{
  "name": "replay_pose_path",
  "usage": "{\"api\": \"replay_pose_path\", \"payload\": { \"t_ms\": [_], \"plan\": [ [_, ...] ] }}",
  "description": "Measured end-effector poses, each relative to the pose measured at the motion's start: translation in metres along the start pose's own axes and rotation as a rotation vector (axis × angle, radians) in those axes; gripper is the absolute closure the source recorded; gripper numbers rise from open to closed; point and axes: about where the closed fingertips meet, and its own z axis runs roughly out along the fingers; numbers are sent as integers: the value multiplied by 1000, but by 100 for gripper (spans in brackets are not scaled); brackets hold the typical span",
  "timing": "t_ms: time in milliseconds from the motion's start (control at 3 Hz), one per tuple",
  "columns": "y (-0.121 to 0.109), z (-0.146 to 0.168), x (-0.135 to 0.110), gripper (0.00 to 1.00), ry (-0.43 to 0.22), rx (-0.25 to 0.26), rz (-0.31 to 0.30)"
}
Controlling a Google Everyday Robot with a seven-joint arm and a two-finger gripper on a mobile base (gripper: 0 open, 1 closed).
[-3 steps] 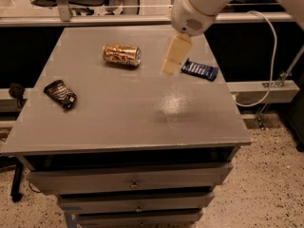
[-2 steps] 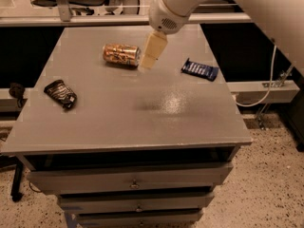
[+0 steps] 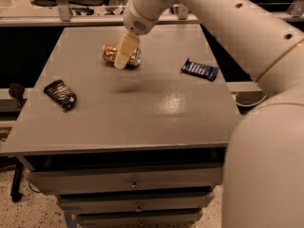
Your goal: Place orange can upright
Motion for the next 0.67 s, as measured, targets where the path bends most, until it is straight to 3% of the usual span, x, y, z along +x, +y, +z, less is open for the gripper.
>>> {"api": "replay_pose_path", "payload": {
  "t_ms": [667],
  "plan": [
    [-17,60,-3,0,63,-47,42]
  ]
}}
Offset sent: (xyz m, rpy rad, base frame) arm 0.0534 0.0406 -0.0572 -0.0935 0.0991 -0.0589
